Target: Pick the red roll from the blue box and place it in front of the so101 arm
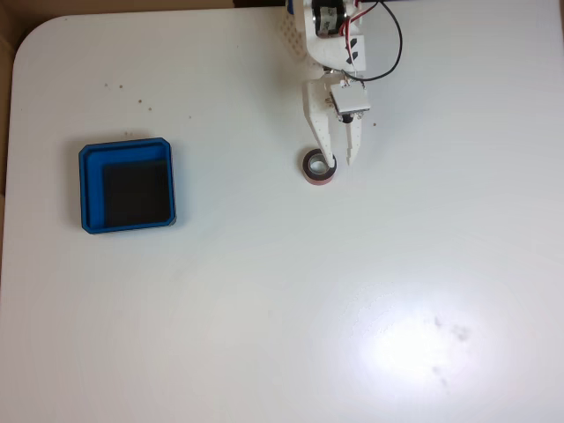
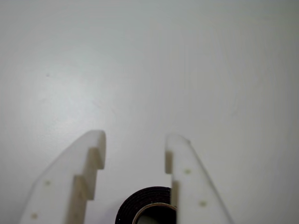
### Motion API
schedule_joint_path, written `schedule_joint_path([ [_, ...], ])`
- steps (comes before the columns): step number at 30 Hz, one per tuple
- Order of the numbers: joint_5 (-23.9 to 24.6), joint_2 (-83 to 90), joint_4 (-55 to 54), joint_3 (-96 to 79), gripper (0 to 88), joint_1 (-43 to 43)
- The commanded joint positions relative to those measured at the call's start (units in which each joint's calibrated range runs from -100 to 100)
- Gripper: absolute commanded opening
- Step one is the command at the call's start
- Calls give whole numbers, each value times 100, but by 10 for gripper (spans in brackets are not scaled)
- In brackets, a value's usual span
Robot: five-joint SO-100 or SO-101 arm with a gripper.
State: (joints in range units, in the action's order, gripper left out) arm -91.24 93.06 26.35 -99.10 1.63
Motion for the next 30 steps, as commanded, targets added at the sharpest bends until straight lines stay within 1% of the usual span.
schedule_joint_path([
  [1,-18,76,-119,-90,116,-2],
  [10,-18,67,-111,-81,108,-70],
  [14,17,59,-111,-81,44,-70],
  [17,8,34,-111,-81,13,-51],
  [30,0,34,-119,-81,13,-51],
])
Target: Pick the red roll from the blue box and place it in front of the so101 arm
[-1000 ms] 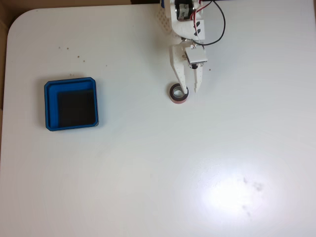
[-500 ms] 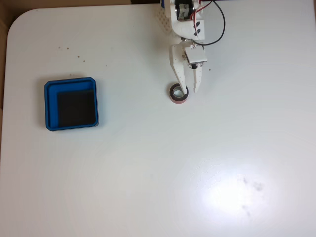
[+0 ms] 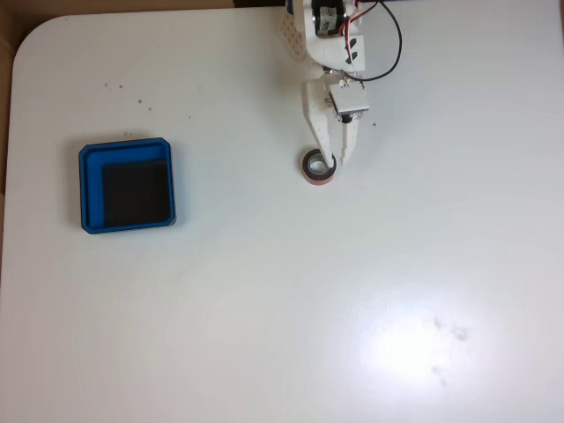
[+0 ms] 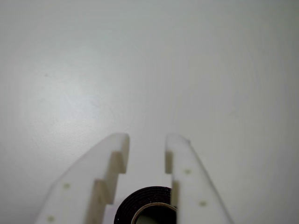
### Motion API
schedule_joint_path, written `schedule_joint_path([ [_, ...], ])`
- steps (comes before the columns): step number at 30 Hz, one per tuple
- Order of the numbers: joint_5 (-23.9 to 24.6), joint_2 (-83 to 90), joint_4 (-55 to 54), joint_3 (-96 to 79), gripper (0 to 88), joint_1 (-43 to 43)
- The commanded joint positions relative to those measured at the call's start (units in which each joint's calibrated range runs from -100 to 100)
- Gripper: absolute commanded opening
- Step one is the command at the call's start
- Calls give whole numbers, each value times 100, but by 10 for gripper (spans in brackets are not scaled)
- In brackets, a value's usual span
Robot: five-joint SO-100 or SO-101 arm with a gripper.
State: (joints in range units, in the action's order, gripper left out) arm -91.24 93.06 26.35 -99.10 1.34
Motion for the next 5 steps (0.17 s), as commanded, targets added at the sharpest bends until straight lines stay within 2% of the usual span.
schedule_joint_path([
  [1,0,34,-119,-81,13,-21],
  [5,-9,34,-119,-81,13,-21],
])
